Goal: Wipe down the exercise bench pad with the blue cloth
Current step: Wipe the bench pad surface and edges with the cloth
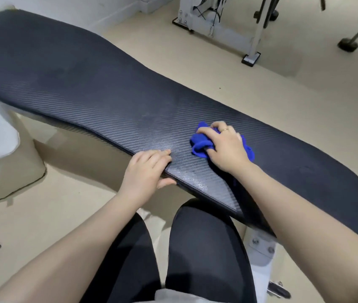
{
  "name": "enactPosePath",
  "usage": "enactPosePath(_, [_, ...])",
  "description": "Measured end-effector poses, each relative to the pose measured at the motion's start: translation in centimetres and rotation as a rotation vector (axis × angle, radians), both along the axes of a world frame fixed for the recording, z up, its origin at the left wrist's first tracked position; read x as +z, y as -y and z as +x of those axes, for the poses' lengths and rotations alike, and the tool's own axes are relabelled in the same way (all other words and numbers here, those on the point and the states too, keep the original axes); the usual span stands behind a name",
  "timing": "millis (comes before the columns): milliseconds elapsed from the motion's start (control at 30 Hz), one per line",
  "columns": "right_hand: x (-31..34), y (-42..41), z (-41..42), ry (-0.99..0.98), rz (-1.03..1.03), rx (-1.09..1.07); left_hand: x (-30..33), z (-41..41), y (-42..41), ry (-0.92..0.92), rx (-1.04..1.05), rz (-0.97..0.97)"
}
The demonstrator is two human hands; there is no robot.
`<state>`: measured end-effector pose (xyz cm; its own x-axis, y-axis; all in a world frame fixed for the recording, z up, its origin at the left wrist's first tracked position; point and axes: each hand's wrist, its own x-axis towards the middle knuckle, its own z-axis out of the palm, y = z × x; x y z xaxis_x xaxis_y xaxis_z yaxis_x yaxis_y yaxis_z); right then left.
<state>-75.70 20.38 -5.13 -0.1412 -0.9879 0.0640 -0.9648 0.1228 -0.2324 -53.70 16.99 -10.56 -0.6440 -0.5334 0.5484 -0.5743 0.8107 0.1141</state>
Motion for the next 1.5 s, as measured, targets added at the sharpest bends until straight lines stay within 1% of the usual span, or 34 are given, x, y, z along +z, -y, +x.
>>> enactPosePath(67, [-0.2,1.0,0.4,-0.004,-0.025,-0.234,0.0,0.0,0.1,0.023,0.007,-0.020])
enactPosePath(100, [-0.2,0.8,1.3,-0.025,-0.031,-0.268,0.0,0.0,0.2,0.019,0.004,-0.026])
enactPosePath(167, [-0.4,-0.8,3.7,-0.032,-0.024,-0.217,-0.2,0.0,0.3,-0.010,-0.018,-0.023])
enactPosePath(267, [-0.5,-5.2,6.9,-0.003,-0.086,-0.017,-0.7,0.1,0.5,-0.028,-0.040,-0.038])
enactPosePath(367, [-0.5,-6.7,6.3,0.052,-0.036,0.099,-1.0,0.1,0.6,-0.023,-0.056,-0.057])
enactPosePath(433, [-0.6,-4.8,4.3,0.014,-0.048,0.027,-1.1,0.0,0.7,-0.031,-0.045,-0.074])
enactPosePath(500, [-0.7,-2.1,2.1,0.002,-0.081,-0.123,-1.1,0.0,0.8,-0.053,-0.039,-0.089])
enactPosePath(567, [-0.7,-0.3,1.0,-0.014,-0.058,-0.243,-1.1,0.0,0.9,-0.068,-0.049,-0.109])
enactPosePath(667, [-0.4,-0.8,2.0,-0.030,-0.048,-0.283,-1.1,-0.1,1.2,-0.065,-0.089,-0.129])
enactPosePath(733, [0.0,-3.4,3.6,0.014,-0.045,-0.205,-1.1,-0.2,1.2,-0.065,-0.095,-0.132])
enactPosePath(800, [0.6,-6.3,4.7,0.104,0.014,-0.037,-1.3,-0.2,1.1,-0.076,-0.095,-0.119])
enactPosePath(867, [0.9,-7.1,3.7,0.175,0.081,0.070,-1.4,-0.1,1.1,-0.086,-0.084,-0.107])
enactPosePath(900, [0.7,-6.5,2.7,0.173,0.081,0.096,-1.4,-0.2,1.0,-0.087,-0.075,-0.103])
enactPosePath(967, [0.1,-3.9,0.5,0.127,0.000,0.057,-1.4,-0.1,0.8,-0.083,-0.060,-0.107])
enactPosePath(1000, [-0.1,-2.4,-0.4,0.112,-0.040,-0.022,-1.4,-0.1,0.8,-0.078,-0.056,-0.119])
enactPosePath(1067, [-0.2,0.0,-1.5,0.102,-0.043,-0.181,-1.4,0.0,0.8,-0.054,-0.053,-0.128])
enactPosePath(1133, [-0.2,0.1,-0.9,0.093,-0.036,-0.199,-1.2,0.2,0.9,-0.022,-0.049,-0.116])
enactPosePath(1200, [0.2,-2.1,0.7,0.102,-0.027,-0.082,-1.0,0.2,0.6,0.007,-0.034,-0.081])
enactPosePath(1267, [0.5,-5.6,3.0,0.141,0.032,0.149,-0.8,0.2,0.1,0.026,-0.010,-0.037])
enactPosePath(1333, [0.5,-7.6,3.4,0.171,0.109,0.338,-0.4,0.2,-0.5,0.032,0.040,0.015])
enactPosePath(1367, [0.7,-7.4,2.9,0.168,0.124,0.377,-0.1,0.2,-1.1,0.025,0.082,0.050])
enactPosePath(1433, [0.7,-5.4,1.6,0.133,0.094,0.352,0.4,-0.1,-3.0,-0.011,0.203,0.143])
enactPosePath(1500, [0.3,-2.9,1.2,0.096,0.031,0.228,0.9,-0.9,-5.4,-0.073,0.358,0.245])
